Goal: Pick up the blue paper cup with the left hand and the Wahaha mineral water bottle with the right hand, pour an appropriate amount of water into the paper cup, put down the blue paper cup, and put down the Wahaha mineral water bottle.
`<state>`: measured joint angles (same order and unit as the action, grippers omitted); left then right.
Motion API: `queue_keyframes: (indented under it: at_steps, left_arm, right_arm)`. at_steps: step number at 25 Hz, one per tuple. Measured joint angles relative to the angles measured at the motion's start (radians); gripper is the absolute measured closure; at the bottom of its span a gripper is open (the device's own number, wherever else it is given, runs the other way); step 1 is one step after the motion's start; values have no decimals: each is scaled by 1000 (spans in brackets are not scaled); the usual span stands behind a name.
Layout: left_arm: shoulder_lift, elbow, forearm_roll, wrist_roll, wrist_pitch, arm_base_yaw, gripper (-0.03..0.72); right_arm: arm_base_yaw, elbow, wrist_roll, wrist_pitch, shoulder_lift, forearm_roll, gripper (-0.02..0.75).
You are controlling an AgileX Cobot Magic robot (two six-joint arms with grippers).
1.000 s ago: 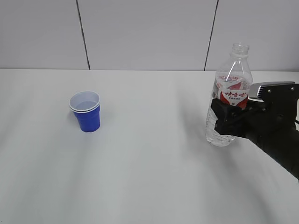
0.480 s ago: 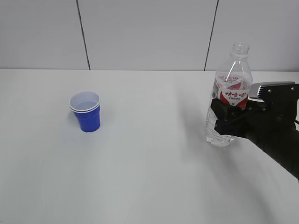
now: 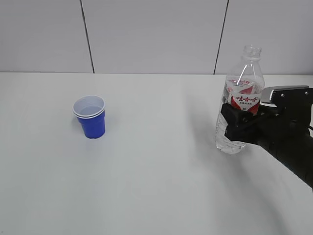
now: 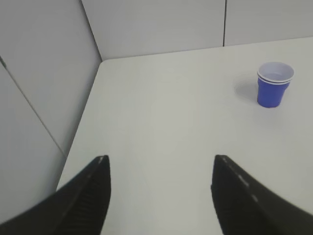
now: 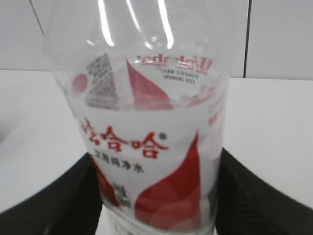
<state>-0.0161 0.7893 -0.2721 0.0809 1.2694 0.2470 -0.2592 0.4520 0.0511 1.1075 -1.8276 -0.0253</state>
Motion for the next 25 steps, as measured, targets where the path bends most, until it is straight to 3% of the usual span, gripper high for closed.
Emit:
queue_keyframes:
  at_steps: [5, 15, 25]
  left_arm:
    - [2, -21, 83, -4, 8, 0, 198]
    - [2, -233, 156, -7, -101, 0, 198]
    - [2, -255, 244, -11, -149, 0, 198]
  right_arm:
    - [0, 2, 0, 2, 0, -5, 288]
    - [0, 2, 0, 2, -2, -5, 288]
    - [0, 2, 0, 2, -2, -5, 288]
